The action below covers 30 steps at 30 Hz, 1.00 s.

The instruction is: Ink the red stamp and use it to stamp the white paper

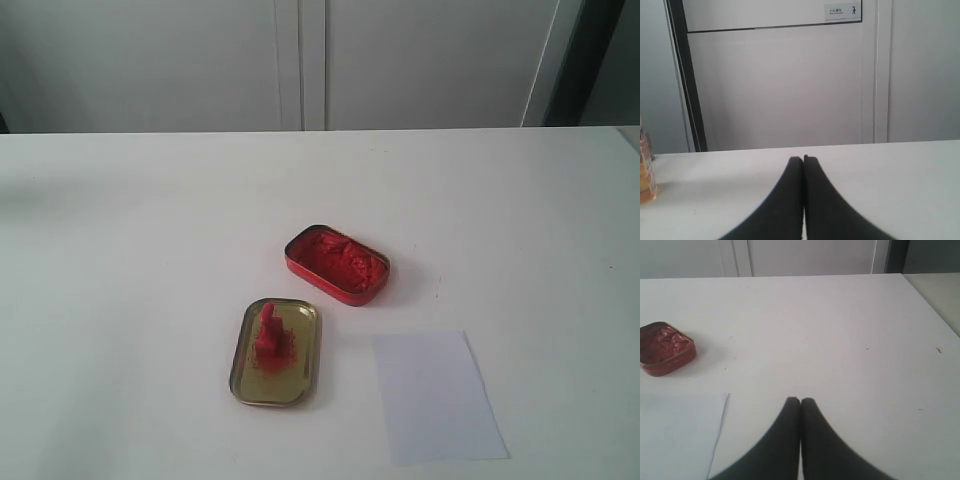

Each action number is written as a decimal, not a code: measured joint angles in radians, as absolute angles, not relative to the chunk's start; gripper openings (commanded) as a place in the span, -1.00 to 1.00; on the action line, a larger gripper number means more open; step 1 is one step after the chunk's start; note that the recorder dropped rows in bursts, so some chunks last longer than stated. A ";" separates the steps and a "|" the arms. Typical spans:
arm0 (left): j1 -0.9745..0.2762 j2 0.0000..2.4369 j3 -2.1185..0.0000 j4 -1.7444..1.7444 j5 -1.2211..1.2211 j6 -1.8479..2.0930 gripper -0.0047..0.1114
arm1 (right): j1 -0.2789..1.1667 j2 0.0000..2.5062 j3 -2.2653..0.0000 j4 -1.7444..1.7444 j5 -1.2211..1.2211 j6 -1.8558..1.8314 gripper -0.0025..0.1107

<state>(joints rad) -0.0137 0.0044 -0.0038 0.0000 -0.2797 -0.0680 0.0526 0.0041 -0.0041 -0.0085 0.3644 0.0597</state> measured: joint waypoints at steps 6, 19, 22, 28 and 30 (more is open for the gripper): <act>-0.014 0.004 -0.004 0.000 -0.310 -0.068 -0.92 | 0.053 0.004 -0.004 -0.009 0.364 0.060 -0.96; -0.014 0.040 -0.213 0.000 0.000 -0.055 -0.92 | 0.053 0.004 -0.004 -0.009 0.364 0.060 -0.96; -0.014 0.095 -0.290 0.000 0.121 -0.053 -0.92 | 0.053 0.004 -0.004 -0.009 0.364 0.060 -0.96; -0.014 0.164 -0.340 0.000 0.244 -0.048 -0.92 | 0.053 0.004 -0.004 -0.009 0.364 0.060 -0.96; -0.014 0.166 -0.340 0.000 0.254 -0.051 -0.92 | 0.053 0.004 -0.004 -0.009 0.364 0.060 -0.96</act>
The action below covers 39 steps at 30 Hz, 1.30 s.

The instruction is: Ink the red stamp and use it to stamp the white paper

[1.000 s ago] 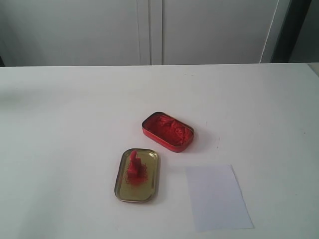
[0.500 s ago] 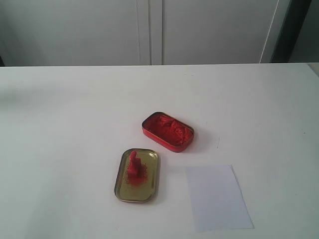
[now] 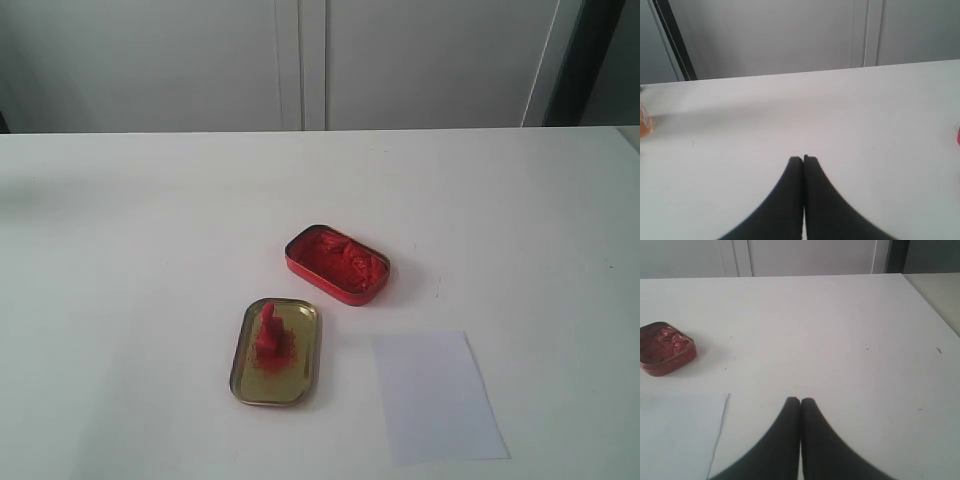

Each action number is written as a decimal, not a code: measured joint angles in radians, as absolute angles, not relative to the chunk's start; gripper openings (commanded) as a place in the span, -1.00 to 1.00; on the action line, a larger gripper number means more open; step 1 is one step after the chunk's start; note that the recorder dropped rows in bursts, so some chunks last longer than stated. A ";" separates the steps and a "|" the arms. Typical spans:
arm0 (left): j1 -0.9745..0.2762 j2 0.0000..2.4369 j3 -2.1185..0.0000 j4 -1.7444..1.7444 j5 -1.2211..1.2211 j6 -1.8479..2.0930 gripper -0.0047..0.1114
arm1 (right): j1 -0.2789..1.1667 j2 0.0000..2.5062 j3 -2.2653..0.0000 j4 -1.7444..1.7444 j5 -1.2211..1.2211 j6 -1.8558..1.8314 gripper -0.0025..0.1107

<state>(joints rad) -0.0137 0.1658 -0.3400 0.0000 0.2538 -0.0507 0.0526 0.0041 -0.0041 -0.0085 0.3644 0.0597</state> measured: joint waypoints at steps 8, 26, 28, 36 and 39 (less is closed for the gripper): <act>-0.014 0.300 -0.477 0.000 0.482 -0.085 -0.92 | 0.053 0.004 -0.004 -0.009 0.364 0.060 -0.96; -0.014 0.913 -0.769 -0.082 0.930 0.033 -0.92 | 0.053 0.004 -0.004 -0.009 0.364 0.060 -0.96; -0.014 0.955 -0.789 -0.087 0.950 0.044 -0.92 | 0.053 0.004 -0.004 -0.009 0.364 0.060 -0.96; -0.014 1.088 -0.845 -0.219 0.963 0.119 -0.92 | 0.053 0.004 -0.004 -0.009 0.364 0.060 -0.96; -0.014 1.128 -0.862 -0.261 0.959 0.129 -0.92 | 0.053 0.004 -0.004 -0.009 0.364 0.060 -0.96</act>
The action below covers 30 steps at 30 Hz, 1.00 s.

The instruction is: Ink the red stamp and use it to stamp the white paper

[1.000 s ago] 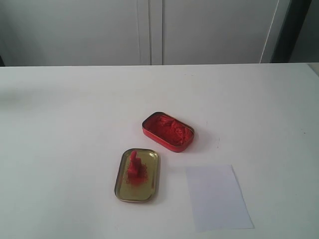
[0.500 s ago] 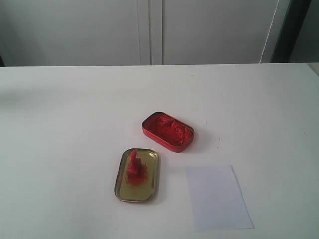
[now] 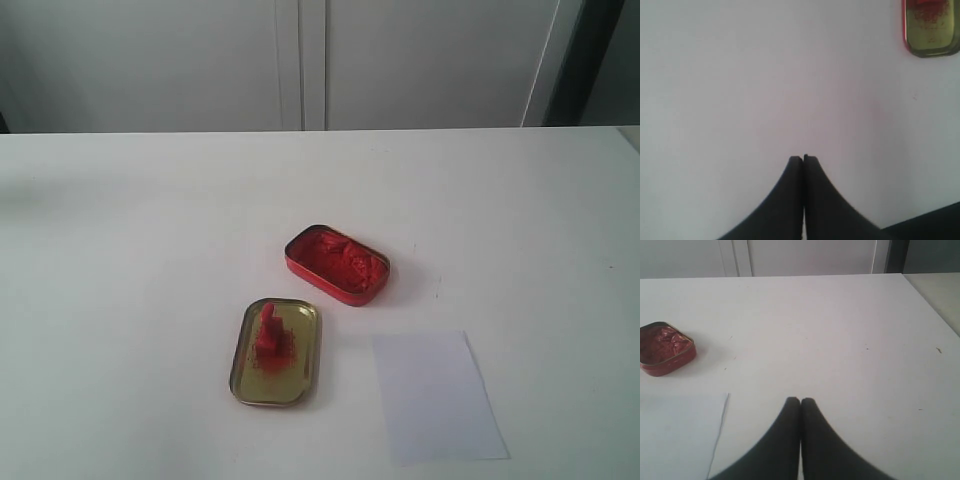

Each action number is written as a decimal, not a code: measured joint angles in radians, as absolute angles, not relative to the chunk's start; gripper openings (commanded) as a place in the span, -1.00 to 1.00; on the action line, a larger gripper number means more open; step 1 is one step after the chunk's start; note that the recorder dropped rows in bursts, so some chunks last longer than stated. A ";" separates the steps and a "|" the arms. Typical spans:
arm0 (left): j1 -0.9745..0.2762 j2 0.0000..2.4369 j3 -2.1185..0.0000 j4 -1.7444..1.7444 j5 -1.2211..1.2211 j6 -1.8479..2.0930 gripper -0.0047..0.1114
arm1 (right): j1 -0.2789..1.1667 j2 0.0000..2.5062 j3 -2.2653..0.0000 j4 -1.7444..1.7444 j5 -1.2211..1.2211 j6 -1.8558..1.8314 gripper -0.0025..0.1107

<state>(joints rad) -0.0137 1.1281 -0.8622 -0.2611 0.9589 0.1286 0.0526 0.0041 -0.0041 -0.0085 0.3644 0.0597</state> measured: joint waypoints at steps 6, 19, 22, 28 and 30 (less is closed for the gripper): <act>-0.084 1.214 -0.919 -0.272 0.948 0.133 -0.92 | 0.053 0.004 -0.004 -0.009 0.364 0.060 -0.96; -0.309 1.473 -1.176 -0.235 0.920 0.033 -0.92 | 0.053 0.004 -0.004 -0.009 0.364 0.060 -0.96; -0.352 1.536 -1.240 -0.230 0.920 0.022 -0.92 | 0.053 0.004 -0.004 -0.009 0.364 0.060 -0.96; -0.431 1.647 -1.373 -0.151 0.956 -0.036 -0.92 | 0.053 0.004 -0.004 -0.009 0.364 0.060 -0.96; -0.450 1.679 -1.418 -0.133 0.974 -0.055 -0.92 | 0.053 0.004 -0.004 -0.009 0.364 0.060 -0.96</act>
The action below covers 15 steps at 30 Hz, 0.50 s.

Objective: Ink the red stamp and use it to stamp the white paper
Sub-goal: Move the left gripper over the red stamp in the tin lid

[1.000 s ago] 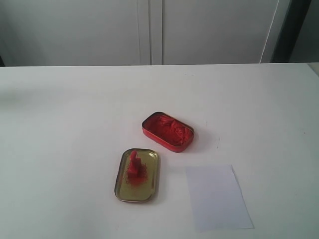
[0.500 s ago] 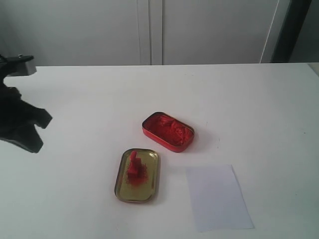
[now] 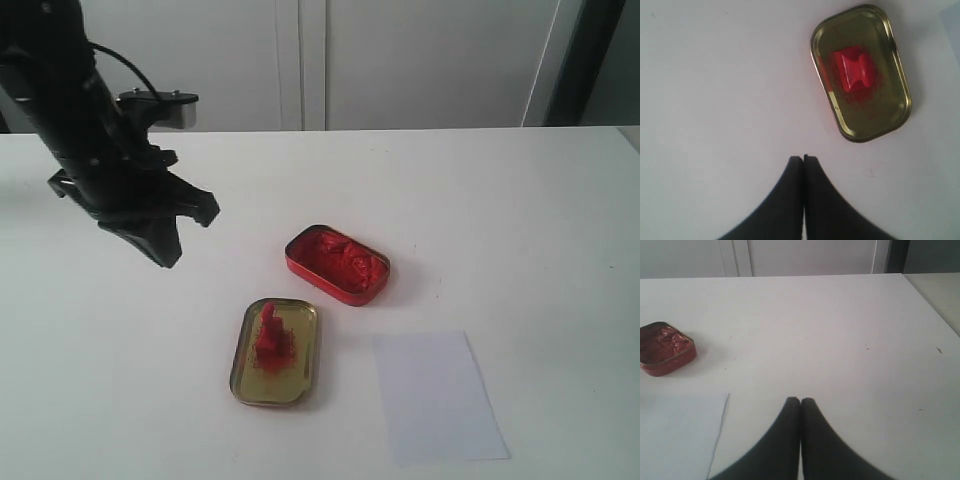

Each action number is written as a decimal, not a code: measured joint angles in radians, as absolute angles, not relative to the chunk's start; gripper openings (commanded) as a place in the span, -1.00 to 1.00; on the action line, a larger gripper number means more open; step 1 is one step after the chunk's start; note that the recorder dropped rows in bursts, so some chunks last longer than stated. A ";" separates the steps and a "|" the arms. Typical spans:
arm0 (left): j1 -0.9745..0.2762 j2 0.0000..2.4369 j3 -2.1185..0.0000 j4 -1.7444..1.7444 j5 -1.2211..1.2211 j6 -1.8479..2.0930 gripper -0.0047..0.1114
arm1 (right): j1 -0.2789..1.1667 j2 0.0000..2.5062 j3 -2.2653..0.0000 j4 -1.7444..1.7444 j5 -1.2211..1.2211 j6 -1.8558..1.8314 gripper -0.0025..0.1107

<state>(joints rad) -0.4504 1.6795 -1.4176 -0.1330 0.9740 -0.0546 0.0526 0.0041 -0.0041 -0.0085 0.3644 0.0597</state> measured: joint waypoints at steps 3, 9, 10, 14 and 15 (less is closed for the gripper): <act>-0.473 1.718 -1.476 -0.129 0.992 -0.091 -0.92 | 0.053 0.004 -0.004 -0.009 0.364 0.060 -0.96; -0.516 1.787 -1.552 -0.122 1.002 -0.118 -0.74 | 0.053 0.004 -0.004 -0.009 0.364 0.060 -0.96; -0.525 1.798 -1.563 -0.123 1.002 -0.118 -0.70 | 0.053 0.004 -0.004 -0.009 0.364 0.060 -0.96; -0.557 1.841 -1.595 -0.120 1.004 -0.122 -0.62 | 0.053 0.004 -0.004 -0.009 0.364 0.060 -0.96; -0.563 1.853 -1.602 -0.120 1.006 -0.125 -0.60 | 0.053 0.004 -0.004 -0.009 0.364 0.060 -0.96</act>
